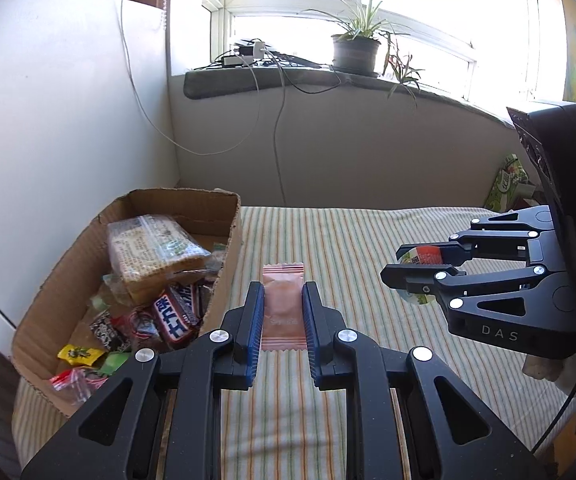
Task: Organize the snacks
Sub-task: 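Carry the cup candy with the right gripper while the left carries the pink packet into the box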
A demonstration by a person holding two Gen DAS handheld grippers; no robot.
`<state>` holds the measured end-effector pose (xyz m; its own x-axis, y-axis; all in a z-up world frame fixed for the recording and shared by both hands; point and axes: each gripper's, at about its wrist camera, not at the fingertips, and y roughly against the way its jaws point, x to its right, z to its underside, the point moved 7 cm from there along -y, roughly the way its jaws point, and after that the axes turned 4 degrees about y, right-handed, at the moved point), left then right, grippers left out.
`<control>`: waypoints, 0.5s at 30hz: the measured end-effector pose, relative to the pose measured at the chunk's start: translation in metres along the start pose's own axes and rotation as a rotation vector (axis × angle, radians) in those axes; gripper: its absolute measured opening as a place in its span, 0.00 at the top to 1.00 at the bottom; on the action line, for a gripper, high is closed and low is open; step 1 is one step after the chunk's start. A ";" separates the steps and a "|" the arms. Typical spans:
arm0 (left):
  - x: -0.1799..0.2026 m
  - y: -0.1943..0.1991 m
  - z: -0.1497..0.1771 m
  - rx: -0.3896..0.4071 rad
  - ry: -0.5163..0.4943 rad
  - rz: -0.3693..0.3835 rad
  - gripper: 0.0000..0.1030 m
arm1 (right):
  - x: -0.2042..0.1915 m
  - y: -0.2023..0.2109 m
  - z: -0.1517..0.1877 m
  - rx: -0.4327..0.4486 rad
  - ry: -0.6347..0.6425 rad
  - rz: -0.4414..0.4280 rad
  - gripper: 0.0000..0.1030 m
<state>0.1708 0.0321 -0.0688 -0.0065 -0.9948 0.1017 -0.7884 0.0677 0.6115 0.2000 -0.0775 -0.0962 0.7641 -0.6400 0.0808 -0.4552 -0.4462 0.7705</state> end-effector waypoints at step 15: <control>-0.067 0.032 -0.004 0.059 0.062 -0.089 0.83 | -0.062 -0.012 -0.059 0.048 0.076 -0.064 0.79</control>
<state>0.1485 0.1016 -0.0530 0.1017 -0.9899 0.0991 -0.8189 -0.0268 0.5733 0.1853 0.0045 -0.0731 0.8242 -0.5604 0.0813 -0.4238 -0.5153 0.7449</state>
